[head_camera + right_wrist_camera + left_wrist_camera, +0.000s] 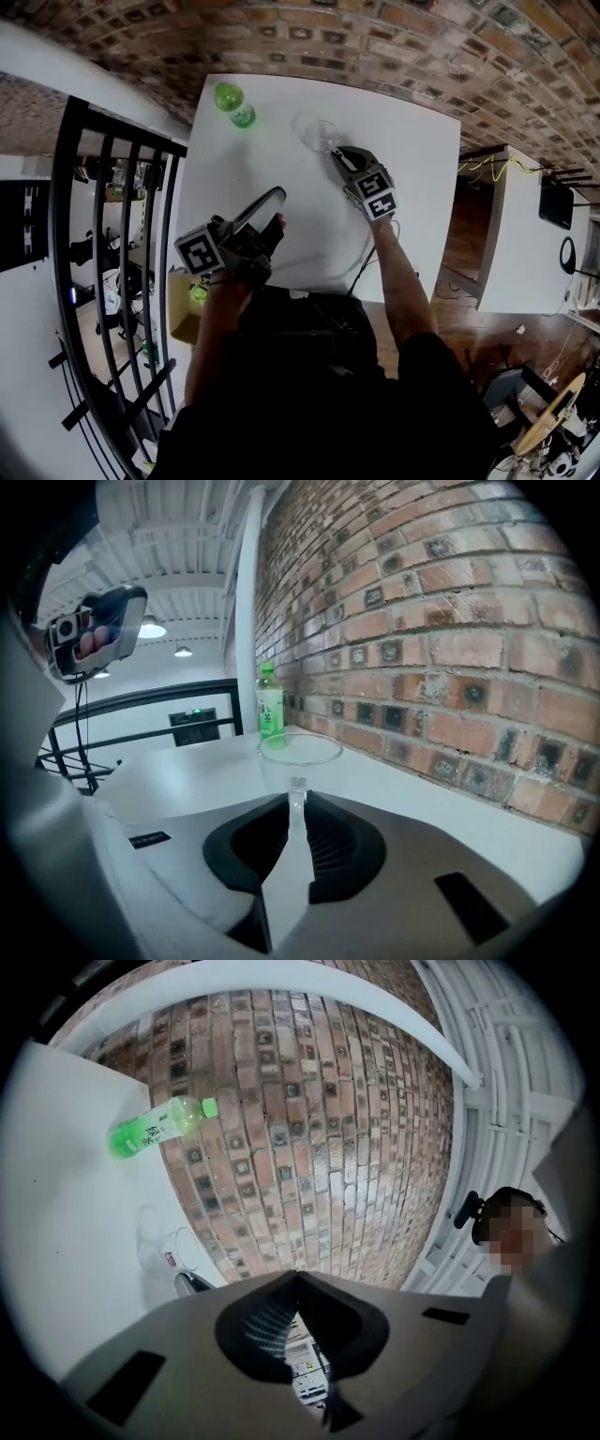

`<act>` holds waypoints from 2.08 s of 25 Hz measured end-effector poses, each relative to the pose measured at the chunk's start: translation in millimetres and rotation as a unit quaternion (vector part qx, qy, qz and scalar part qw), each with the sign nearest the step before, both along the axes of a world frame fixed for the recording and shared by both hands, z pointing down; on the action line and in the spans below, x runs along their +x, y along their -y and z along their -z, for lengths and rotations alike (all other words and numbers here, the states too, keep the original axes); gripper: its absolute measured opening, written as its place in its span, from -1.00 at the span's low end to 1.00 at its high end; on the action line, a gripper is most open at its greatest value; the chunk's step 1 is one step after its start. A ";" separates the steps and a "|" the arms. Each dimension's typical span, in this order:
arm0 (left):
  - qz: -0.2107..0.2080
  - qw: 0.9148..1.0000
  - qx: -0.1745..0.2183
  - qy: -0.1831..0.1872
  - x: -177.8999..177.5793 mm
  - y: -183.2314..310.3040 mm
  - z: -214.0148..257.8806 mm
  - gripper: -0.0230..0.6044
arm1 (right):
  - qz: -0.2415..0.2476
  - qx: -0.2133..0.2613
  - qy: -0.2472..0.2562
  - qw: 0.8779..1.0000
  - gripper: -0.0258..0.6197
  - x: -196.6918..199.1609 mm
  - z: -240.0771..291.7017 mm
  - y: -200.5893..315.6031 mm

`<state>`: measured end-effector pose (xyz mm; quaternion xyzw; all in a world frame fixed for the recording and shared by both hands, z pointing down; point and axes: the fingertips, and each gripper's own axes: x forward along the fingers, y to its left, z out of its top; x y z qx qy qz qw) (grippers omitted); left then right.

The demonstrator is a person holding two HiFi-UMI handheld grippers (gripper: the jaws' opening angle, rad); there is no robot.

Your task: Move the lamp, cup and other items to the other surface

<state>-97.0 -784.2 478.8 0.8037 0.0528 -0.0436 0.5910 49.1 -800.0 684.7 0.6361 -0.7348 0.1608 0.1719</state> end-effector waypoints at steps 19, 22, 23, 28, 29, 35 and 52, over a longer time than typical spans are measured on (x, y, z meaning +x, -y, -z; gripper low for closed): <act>-0.081 0.995 0.004 -0.062 -22.2 -30.9 34.9 -0.92 | -0.122 0.100 0.062 0.986 -0.73 -17.9 121.8 -67.3; -0.098 0.992 0.001 -0.074 -31.1 -37.7 43.7 -0.92 | -0.140 0.111 0.063 0.982 -0.73 -28.5 141.2 -82.2; -0.105 0.991 0.000 -0.078 -34.2 -39.8 45.8 -0.92 | -0.148 0.115 0.063 0.980 -0.73 -32.0 146.5 -87.4; -0.141 0.986 -0.001 -0.094 -52.0 -53.7 54.7 -0.92 | -0.191 0.135 0.088 0.968 -0.73 -54.2 166.3 -115.8; -0.148 0.984 -0.002 -0.097 -56.8 -57.7 56.0 -0.92 | -0.200 0.140 0.097 0.965 -0.73 -60.5 169.2 -122.7; -0.194 0.975 -0.010 -0.107 -82.4 -87.2 56.6 -0.92 | -0.248 0.154 0.118 0.949 -0.73 -100.8 177.5 -165.7; -0.287 0.950 -0.001 -0.120 -77.9 -224.7 70.5 -0.92 | -0.331 0.224 0.164 0.902 -0.73 -131.5 209.2 -319.5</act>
